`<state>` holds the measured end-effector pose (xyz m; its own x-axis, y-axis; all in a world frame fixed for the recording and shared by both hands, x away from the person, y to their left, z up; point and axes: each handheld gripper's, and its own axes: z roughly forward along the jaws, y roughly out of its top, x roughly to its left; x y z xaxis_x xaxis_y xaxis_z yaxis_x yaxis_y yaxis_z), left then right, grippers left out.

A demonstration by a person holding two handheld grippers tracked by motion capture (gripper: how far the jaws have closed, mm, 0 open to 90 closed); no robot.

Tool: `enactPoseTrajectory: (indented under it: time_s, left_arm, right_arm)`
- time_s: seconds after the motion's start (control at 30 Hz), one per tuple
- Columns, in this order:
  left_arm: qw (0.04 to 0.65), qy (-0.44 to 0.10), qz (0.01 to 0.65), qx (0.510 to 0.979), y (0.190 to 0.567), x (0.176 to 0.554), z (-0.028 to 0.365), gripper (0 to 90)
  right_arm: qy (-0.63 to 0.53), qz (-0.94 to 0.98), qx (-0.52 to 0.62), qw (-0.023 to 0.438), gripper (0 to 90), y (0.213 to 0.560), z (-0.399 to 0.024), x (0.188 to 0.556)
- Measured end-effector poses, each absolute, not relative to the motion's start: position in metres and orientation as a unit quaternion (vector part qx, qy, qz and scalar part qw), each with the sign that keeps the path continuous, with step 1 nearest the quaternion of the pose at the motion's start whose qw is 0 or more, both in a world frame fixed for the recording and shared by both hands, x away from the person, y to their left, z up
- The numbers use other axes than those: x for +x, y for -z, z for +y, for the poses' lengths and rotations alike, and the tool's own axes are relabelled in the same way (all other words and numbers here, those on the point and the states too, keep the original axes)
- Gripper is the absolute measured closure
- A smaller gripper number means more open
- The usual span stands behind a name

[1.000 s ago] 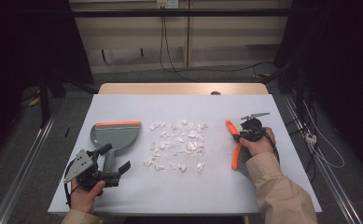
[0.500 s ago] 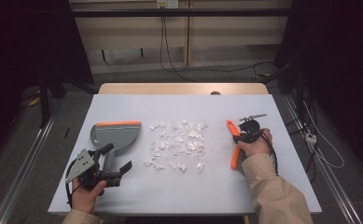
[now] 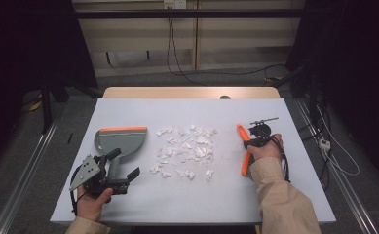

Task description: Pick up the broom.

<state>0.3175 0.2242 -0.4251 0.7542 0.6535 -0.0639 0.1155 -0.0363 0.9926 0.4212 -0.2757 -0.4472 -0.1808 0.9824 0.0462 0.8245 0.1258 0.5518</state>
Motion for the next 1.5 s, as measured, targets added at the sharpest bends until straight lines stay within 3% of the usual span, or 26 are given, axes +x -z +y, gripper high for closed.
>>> enactPoseTrajectory:
  time_s: [1.1,1.5]
  left_arm:
    - [0.635,-0.222,0.289,0.682,0.424,0.317,0.225,4.9]
    - [0.633,-0.223,0.298,0.678,0.422,0.316,0.223,4.9]
  right_arm:
    - [-0.212,0.746,0.606,0.174,70.7,0.441,-0.270,0.425]
    - [-0.293,0.722,0.592,0.207,70.6,0.424,-0.280,0.409]
